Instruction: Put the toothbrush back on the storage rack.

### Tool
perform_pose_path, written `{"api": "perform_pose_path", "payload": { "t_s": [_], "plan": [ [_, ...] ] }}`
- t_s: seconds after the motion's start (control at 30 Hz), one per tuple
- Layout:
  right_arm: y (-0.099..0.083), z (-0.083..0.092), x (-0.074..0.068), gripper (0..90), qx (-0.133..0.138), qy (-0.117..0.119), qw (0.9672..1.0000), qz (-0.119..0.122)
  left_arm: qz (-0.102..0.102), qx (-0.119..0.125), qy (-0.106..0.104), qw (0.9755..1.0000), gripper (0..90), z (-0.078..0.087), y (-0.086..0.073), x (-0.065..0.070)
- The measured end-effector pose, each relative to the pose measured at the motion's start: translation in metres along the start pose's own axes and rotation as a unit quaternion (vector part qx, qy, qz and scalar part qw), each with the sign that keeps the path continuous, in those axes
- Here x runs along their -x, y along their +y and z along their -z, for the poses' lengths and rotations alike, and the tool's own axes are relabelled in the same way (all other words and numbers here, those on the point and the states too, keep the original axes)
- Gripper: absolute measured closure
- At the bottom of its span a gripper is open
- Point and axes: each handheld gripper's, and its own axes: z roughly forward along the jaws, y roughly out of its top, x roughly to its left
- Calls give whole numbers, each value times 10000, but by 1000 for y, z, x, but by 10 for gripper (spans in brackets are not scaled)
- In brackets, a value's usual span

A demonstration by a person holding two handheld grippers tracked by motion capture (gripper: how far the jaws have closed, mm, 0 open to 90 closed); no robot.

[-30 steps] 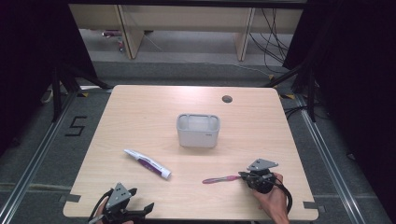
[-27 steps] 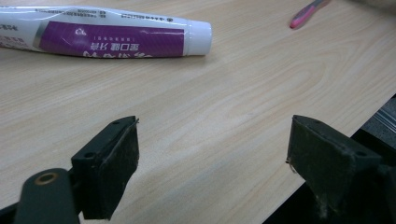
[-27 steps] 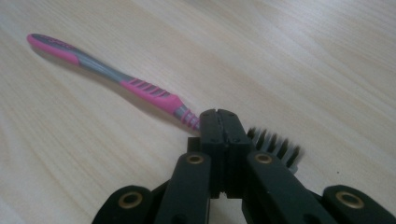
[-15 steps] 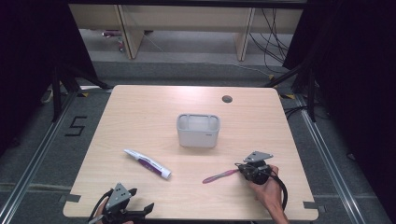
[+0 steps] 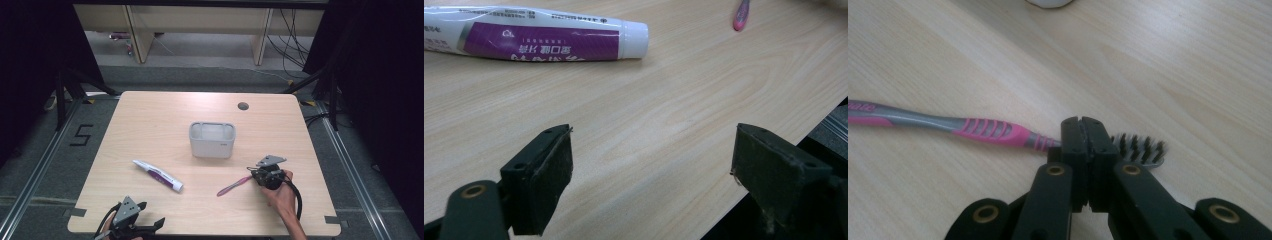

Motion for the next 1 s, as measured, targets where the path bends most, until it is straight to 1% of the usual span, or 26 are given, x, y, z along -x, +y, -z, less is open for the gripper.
{"api": "perform_pose_path", "payload": {
  "t_s": [0.03,0.07,0.1,0.13,0.17,0.2,0.23,0.27,0.3,0.33,0.37,0.4,0.43,0.47,0.5,0.53,0.57,0.63,0.7,0.73,0.83,0.9,0.97,1.0],
  "plan": [
    [1,0,-1,890,-45,43,9999,-96,8,7,-4,10000,162,0,0,0],
    [2,-1,0,890,-16,26,10000,-60,13,8,-3,10000,162,0,0,0],
    [3,-1,-1,888,-46,28,9999,-151,14,4,-5,10000,162,0,0,0],
    [3,-3,0,888,-35,3,10000,-72,2,6,-7,10000,162,0,0,0],
    [5,-3,-1,888,-46,14,9999,-153,4,11,0,10000,162,0,0,0],
    [6,-4,1,888,-38,-2,10000,-87,12,23,-3,10000,162,0,0,0],
    [7,-4,1,888,-49,21,9999,-136,14,15,-1,10000,162,0,0,0],
    [9,-6,2,887,-15,-4,10000,-87,12,8,-4,10000,162,0,0,0],
    [9,-6,2,887,-15,-4,10000,-87,-49,-39,-3,10000,162,1,0,-1],
    [11,-7,3,886,-2,4,10000,-38,-64,-49,-8,10000,162,1,0,-1],
    [12,-8,2,884,-32,15,9999,-107,-62,-49,-6,10000,162,1,0,-1],
    [14,-8,1,884,-31,13,9999,-144,13,15,-1,10000,162,0,0,0],
    [15,-10,1,882,-34,30,9999,-162,12,11,-5,10000,162,0,0,0],
    [16,-11,1,881,-50,11,9999,-109,-54,-41,-3,10000,162,1,0,-1],
    [18,-13,2,881,-34,12,9999,-108,4,-9,9,10000,162,1,0,0],
    [18,-14,2,881,-41,4,9999,-102,19,36,13,10000,162,0,0,0],
    [19,-16,3,880,-29,5,10000,-61,15,15,0,10000,162,0,0,0],
    [20,-19,1,878,-116,32,9997,-198,15,10,-13,10000,162,0,0,0],
    [22,-21,1,873,-124,41,9998,-171,8,-52,54,10000,162,1,0,1],
    [23,-21,1,870,-123,26,9998,-143,20,21,-2,10000,162,0,0,0],
    [27,-21,-1,860,-103,-5,9999,-94,50,11,7,10000,162,0,0,0],
    [30,-21,-2,835,-115,-10,9998,-149,58,17,6,10000,162,1,0,0],
    [31,-20,-3,810,-151,-119,9997,-126,48,14,-2,10000,162,1,0,0],
    [30,-18,-2,757,-130,-132,9997,-176,57,6,1,10000,162,1,0,0]
  ]
}}
